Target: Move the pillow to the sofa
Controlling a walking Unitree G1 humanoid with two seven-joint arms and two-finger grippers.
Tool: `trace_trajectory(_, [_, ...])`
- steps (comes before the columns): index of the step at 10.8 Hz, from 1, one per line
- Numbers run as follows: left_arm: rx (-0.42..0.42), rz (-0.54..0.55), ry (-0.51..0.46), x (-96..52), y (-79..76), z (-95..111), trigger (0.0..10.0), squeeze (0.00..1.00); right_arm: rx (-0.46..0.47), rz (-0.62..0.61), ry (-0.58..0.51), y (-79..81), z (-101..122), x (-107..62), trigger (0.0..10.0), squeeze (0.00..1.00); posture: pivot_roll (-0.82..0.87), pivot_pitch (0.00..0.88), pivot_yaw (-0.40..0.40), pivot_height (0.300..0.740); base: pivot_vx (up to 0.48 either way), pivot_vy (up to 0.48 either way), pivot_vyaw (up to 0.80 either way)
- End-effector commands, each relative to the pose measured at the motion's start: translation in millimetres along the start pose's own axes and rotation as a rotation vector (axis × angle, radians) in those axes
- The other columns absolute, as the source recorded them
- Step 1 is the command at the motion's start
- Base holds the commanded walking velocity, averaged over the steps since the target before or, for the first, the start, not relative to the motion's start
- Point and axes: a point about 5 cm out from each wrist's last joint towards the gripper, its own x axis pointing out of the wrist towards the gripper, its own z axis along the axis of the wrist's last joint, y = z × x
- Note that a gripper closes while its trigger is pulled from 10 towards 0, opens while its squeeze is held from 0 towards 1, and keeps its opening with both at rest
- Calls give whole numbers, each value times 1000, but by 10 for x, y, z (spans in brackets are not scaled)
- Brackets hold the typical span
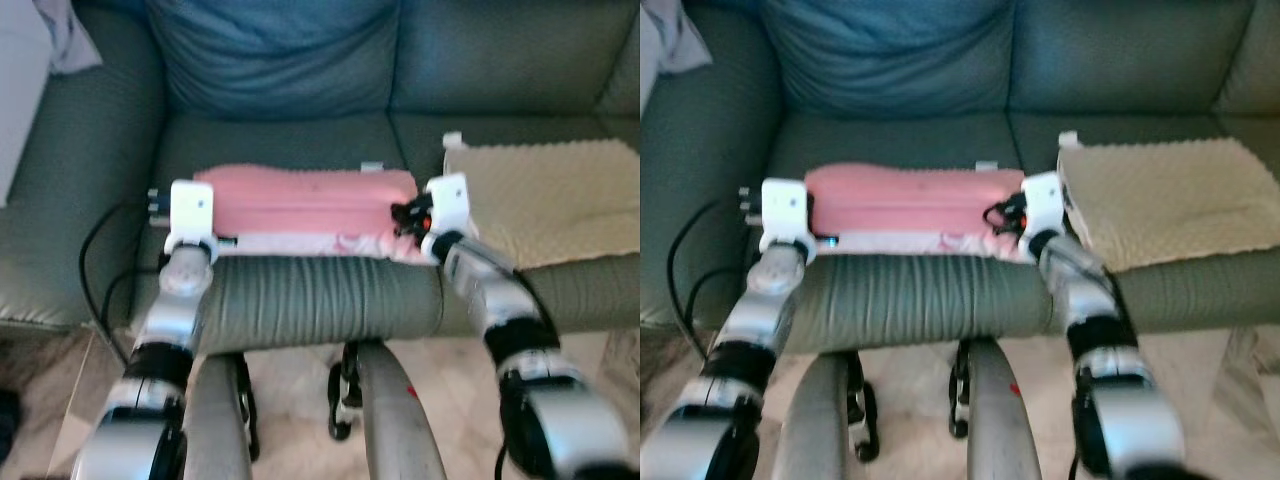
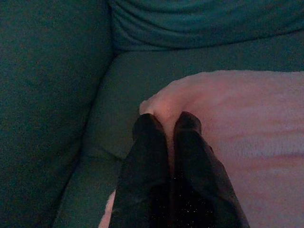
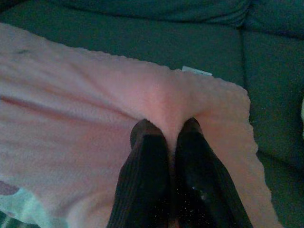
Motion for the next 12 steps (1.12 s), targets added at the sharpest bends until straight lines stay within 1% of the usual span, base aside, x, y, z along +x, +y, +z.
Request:
trace_trajectory(1, [20, 113, 40, 3, 274, -131, 10000, 0, 23, -101, -4, -282, -38, -119, 10000, 0, -49, 367, -58, 644, 0, 0, 0])
trace_trajectory(2, [59, 114, -5, 44, 268, -79, 10000, 0, 101, -84, -50, -254, -30, -91, 10000, 0, -45, 368, -66, 644, 0, 0, 0])
trace_trajectory(3, [77, 134, -8, 68, 277, -70, 10000, 0, 96, -68, -49, -224, -58, -77, 10000, 0, -43, 368, -66, 644, 0, 0, 0])
trace_trajectory(5, [77, 152, -7, 94, 321, -86, 10000, 0, 98, -48, -49, -150, -95, -41, 10000, 0, -56, 364, -67, 644, 0, 0, 0])
trace_trajectory(6, [92, 179, -8, 103, 367, -86, 10000, 1000, 102, -35, -54, -125, -102, -30, 10000, 1000, -54, 362, -68, 644, 0, 0, 0])
trace_trajectory(9, [107, 216, -13, 82, 429, -121, 10000, 1000, 95, -59, -56, -143, -141, -44, 10000, 1000, -53, 360, -74, 644, 0, 0, 0])
trace_trajectory(10, [103, 239, -33, 73, 457, -104, 10000, 1000, 96, -59, -63, -149, -148, -53, 10000, 1000, -54, 360, -76, 644, 0, 0, 0])
trace_trajectory(11, [107, 248, -47, 69, 468, -79, 10000, 1000, 102, -81, -69, -185, -152, -69, 10000, 1000, -53, 359, -76, 644, 0, 0, 0])
trace_trajectory(12, [105, 247, -41, 62, 465, -90, 10000, 1000, 115, -105, -73, -221, -160, -86, 10000, 1000, -48, 357, -74, 644, 0, 0, 0])
